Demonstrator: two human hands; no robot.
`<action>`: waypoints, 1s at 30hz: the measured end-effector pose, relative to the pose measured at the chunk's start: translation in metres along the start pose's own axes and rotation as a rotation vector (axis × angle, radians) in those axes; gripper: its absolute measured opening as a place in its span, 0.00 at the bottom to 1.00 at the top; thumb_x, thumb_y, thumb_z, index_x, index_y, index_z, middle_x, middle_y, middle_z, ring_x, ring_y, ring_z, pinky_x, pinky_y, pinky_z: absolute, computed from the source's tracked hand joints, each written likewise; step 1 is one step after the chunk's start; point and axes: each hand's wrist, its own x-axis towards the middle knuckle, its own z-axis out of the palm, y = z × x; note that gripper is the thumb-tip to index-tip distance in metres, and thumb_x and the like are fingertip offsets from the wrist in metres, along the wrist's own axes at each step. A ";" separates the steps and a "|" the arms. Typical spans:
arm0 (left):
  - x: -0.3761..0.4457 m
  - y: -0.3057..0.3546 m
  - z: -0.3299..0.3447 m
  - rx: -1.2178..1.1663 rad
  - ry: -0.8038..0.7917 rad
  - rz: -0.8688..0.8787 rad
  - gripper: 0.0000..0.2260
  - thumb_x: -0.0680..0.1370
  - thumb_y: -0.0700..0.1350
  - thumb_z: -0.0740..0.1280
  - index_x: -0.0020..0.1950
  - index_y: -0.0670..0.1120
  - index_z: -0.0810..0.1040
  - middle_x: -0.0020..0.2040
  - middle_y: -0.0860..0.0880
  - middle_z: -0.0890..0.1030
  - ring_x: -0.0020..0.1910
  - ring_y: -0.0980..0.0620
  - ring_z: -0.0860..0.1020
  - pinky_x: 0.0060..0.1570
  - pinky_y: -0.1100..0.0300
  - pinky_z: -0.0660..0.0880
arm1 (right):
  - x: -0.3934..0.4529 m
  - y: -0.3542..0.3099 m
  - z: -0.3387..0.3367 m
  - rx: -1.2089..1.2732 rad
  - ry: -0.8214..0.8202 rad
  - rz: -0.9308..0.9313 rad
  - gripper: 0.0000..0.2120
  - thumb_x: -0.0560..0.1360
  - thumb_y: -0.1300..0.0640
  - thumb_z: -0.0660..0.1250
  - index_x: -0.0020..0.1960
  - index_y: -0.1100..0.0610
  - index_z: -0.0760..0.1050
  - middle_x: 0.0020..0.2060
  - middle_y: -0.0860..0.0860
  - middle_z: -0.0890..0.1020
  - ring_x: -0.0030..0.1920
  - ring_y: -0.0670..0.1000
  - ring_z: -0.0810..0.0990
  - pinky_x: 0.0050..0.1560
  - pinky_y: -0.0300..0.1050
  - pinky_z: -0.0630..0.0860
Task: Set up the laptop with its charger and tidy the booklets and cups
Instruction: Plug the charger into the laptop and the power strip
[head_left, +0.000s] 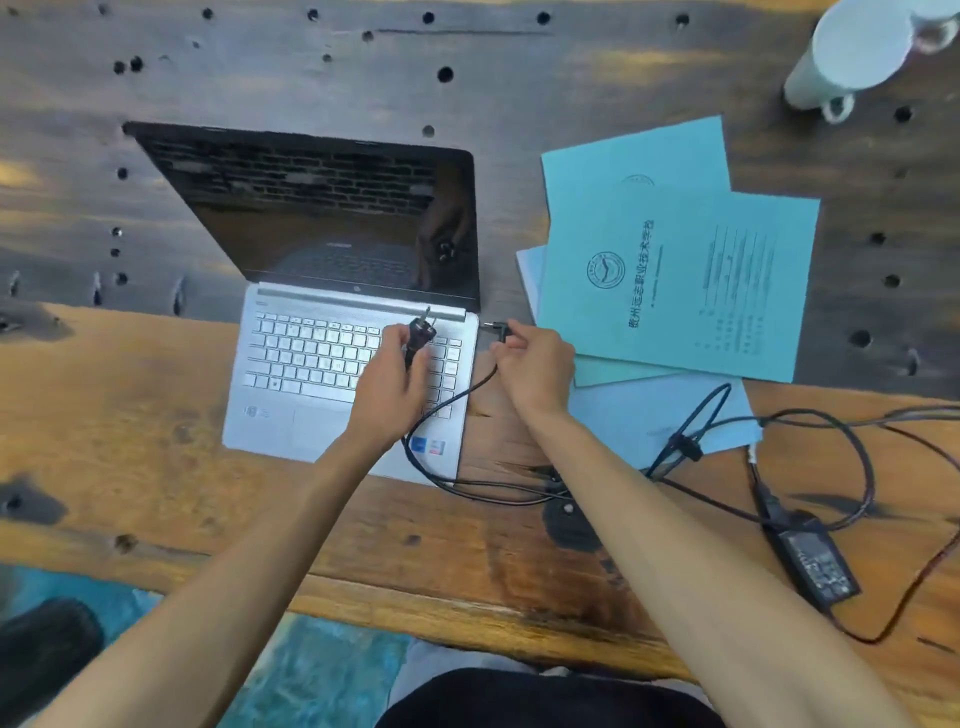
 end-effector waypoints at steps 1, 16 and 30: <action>0.002 0.000 0.001 0.019 -0.009 0.011 0.05 0.85 0.53 0.58 0.55 0.54 0.64 0.35 0.61 0.72 0.31 0.63 0.71 0.30 0.64 0.60 | 0.001 0.001 0.002 -0.010 0.008 -0.009 0.18 0.77 0.57 0.73 0.66 0.56 0.81 0.53 0.53 0.88 0.54 0.50 0.85 0.58 0.33 0.70; 0.009 -0.006 0.009 0.088 0.033 0.041 0.09 0.85 0.54 0.58 0.58 0.50 0.68 0.33 0.59 0.73 0.28 0.60 0.72 0.28 0.61 0.60 | 0.000 0.009 0.010 -0.097 -0.023 -0.118 0.19 0.79 0.59 0.68 0.69 0.56 0.78 0.55 0.56 0.84 0.54 0.55 0.84 0.57 0.52 0.79; 0.008 -0.007 0.012 0.109 0.017 0.075 0.04 0.84 0.50 0.60 0.54 0.52 0.65 0.31 0.58 0.71 0.31 0.63 0.74 0.27 0.64 0.59 | -0.011 0.006 0.019 -0.089 0.028 -0.086 0.19 0.81 0.59 0.66 0.71 0.59 0.76 0.56 0.57 0.85 0.56 0.55 0.83 0.58 0.50 0.79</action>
